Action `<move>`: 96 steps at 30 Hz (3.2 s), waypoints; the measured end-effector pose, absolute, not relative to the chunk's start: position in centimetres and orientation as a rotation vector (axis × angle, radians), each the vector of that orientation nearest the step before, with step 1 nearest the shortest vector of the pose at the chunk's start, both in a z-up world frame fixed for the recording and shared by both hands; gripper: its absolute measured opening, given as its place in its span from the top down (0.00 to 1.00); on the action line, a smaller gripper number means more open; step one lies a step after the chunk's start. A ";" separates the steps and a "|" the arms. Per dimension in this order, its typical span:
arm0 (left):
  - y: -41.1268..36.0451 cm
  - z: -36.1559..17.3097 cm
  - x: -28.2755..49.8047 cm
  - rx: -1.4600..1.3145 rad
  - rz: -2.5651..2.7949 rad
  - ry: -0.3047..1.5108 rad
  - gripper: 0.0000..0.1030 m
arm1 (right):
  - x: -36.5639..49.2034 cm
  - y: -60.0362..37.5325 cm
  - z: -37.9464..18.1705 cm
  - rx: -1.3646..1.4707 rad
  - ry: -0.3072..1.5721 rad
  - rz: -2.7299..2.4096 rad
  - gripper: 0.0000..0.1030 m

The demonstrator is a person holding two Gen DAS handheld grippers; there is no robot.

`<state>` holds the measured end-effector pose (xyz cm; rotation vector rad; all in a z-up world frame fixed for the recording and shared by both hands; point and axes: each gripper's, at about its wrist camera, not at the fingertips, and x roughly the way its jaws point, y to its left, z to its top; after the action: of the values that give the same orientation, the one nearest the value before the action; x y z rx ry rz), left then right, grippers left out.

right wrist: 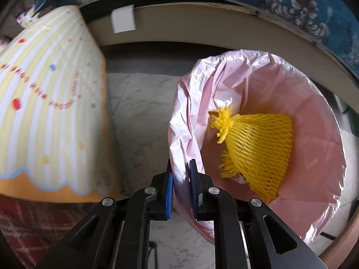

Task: Collect trash
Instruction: 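Lower the milk carton into the pink bin and open the right tool, then move the right tool back to the table and grasp the white foam block, then grasp the teal snack wrapper with the left tool while the right tool holds the foam block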

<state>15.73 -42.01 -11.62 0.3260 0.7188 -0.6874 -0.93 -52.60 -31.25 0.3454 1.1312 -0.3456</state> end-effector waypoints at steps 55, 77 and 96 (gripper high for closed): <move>-2.9 -9.9 17.6 0.160 -0.150 0.811 0.08 | 11.8 -27.0 -11.2 0.118 0.818 0.102 0.16; -2.6 -8.9 15.0 0.162 -0.159 0.809 0.08 | 7.1 -25.5 -6.9 0.128 0.663 0.206 0.58; -13.7 -12.2 11.9 0.234 -0.404 0.906 0.35 | 0.4 -29.6 -5.7 0.004 0.611 -0.195 0.60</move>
<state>11.94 -13.71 -12.18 0.2335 0.9061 -0.4039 0.37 -29.64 -5.68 0.0044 0.6106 -0.1951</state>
